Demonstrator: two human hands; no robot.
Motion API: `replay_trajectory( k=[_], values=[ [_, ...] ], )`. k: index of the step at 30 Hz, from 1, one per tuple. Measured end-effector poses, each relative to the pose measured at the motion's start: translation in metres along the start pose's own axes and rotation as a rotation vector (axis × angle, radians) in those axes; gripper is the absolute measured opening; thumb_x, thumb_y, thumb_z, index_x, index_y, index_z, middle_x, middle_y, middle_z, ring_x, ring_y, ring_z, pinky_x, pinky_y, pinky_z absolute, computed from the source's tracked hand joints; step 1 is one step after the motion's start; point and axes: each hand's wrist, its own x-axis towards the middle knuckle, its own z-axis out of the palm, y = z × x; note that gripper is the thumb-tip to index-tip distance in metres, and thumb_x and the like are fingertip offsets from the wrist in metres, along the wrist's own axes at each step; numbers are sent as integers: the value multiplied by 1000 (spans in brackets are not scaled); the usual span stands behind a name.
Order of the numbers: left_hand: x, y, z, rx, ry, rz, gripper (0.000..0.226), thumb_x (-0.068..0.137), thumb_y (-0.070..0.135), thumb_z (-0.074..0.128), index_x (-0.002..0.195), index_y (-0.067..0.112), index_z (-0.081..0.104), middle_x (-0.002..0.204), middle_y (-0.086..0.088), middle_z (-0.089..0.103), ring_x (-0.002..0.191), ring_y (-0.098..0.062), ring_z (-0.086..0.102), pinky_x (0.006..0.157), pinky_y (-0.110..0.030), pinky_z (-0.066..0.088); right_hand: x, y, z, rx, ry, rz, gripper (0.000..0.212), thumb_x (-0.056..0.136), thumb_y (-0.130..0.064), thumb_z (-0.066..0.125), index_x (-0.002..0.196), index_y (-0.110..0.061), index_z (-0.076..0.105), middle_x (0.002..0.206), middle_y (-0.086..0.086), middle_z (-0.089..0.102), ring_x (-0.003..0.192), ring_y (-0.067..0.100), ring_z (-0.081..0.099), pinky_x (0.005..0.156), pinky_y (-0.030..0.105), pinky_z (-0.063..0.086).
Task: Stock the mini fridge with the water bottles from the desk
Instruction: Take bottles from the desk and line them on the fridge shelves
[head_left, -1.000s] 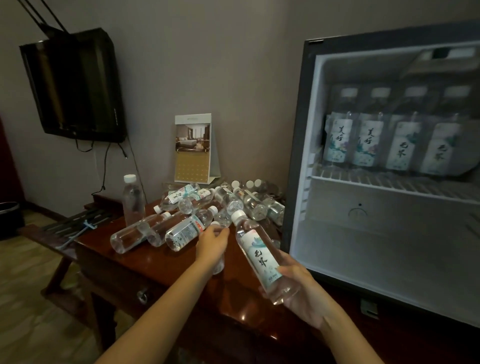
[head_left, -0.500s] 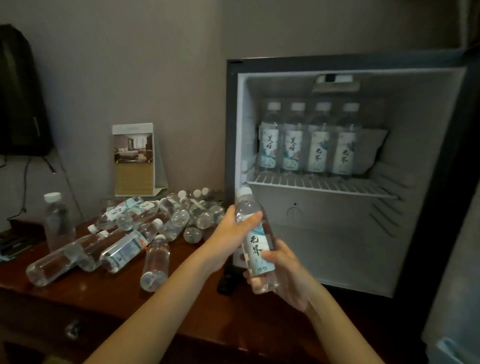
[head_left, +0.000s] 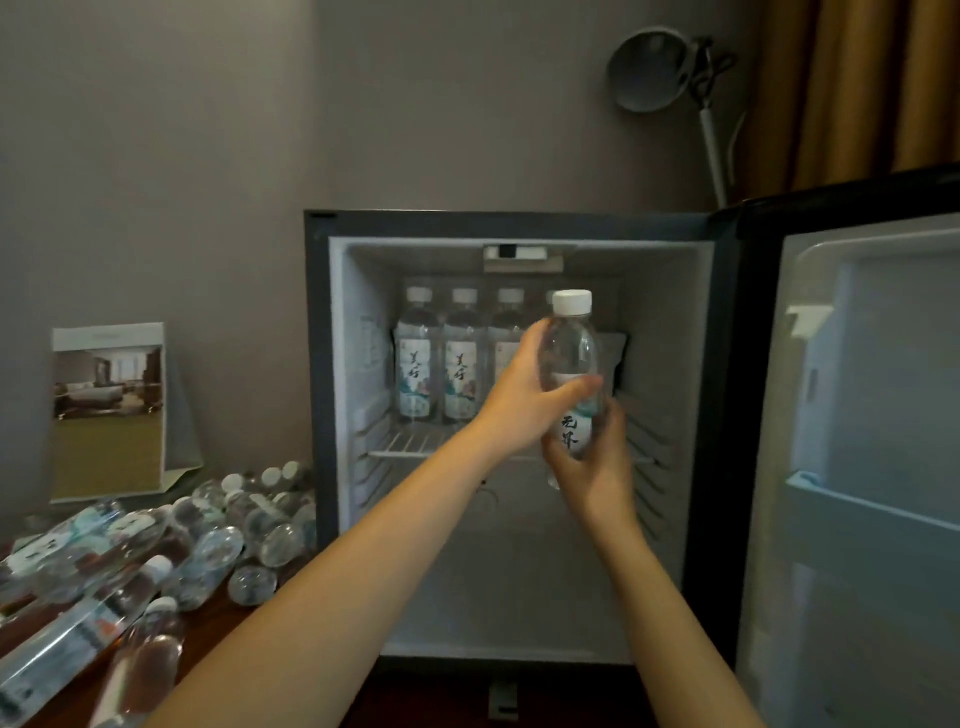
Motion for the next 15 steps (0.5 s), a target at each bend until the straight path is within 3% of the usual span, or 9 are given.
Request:
replay_trajectory(
  k=[2, 8, 12, 15],
  values=[
    [14, -4, 7, 36, -52, -66, 70, 84, 23, 68, 142, 23, 29, 126, -2, 57, 111, -16, 58, 94, -35, 49, 13, 9, -4, -14, 61, 20, 57, 82, -9, 68, 133, -9, 41, 122, 5, 56, 111, 23, 57, 92, 37, 48],
    [23, -32, 19, 126, -62, -180, 57, 83, 16, 68, 133, 18, 42, 110, 0, 55, 104, -20, 58, 92, -37, 50, 39, 22, -14, 21, -5, 149, 64, 86, -7, 63, 140, -12, 29, 124, 1, 49, 108, 12, 50, 85, 26, 40],
    [30, -53, 26, 54, 60, -208, 46, 81, 18, 70, 123, 10, 53, 114, -10, 61, 106, -22, 59, 93, -42, 51, 54, 36, -12, -61, -23, 113, 53, 86, -7, 63, 134, -11, 41, 126, 6, 54, 114, 16, 52, 92, 27, 43],
    [35, -59, 33, 51, 127, -201, 40, 83, 13, 68, 120, 7, 56, 111, -9, 62, 103, -20, 59, 91, -41, 52, 61, 48, -5, -163, 22, 131, 51, 83, -16, 65, 131, -14, 47, 124, 12, 56, 115, 25, 55, 94, 40, 49]
  ],
)
